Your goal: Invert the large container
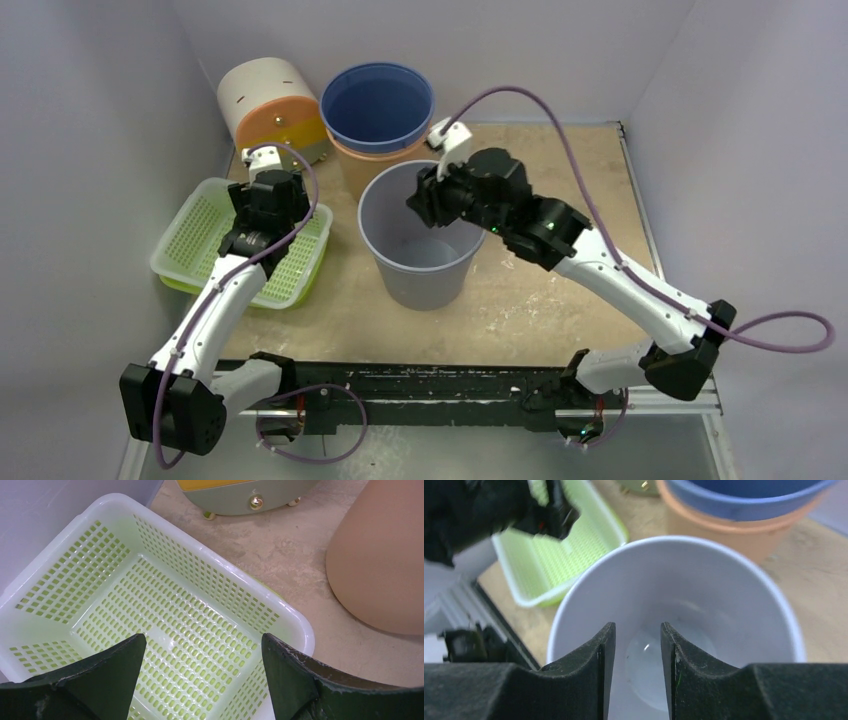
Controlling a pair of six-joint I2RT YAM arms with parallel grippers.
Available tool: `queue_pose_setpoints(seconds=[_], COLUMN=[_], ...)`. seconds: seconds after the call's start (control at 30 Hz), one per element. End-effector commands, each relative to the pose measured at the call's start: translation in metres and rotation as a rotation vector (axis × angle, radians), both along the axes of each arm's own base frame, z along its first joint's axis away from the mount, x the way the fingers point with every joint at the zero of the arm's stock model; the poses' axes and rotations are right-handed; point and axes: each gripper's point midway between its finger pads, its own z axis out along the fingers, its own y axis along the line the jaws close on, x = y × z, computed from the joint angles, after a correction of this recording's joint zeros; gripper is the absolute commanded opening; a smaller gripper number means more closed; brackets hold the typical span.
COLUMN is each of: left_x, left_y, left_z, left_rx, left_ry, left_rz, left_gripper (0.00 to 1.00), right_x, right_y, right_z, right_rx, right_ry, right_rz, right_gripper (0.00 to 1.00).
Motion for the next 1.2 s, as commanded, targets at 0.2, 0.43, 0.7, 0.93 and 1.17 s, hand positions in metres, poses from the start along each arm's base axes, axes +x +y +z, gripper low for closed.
queue_pose_setpoints(seconds=[0.2, 0.43, 0.7, 0.93, 1.17], left_x=[0.005, 0.004, 0.004, 0.003, 0.003], left_y=[0.003, 0.002, 0.001, 0.001, 0.001], left_z=[0.009, 0.006, 0.007, 0.007, 0.008], left_rx=[0.013, 0.014, 0.008, 0.010, 0.010], left_ry=[-0.022, -0.012, -0.021, -0.019, -0.020], left_rz=[0.011, 0.007, 0.002, 0.002, 0.001], left_gripper=[0.82, 0.82, 0.82, 0.82, 0.82], right_x=[-0.093, -0.109, -0.083, -0.087, -0.091], right_y=[0.064, 0.068, 0.052, 0.064, 0.068], right_z=[-0.025, -0.047, -0.036, -0.053, -0.070], right_rx=[-0.211, -0.257, -0.262, -0.290, -0.315], right_ry=[-0.063, -0.025, -0.077, -0.054, -0.030], right_rz=[0.353, 0.371, 0.181, 0.238, 0.270], right_gripper=[0.41, 0.48, 0.55, 0.55, 0.57])
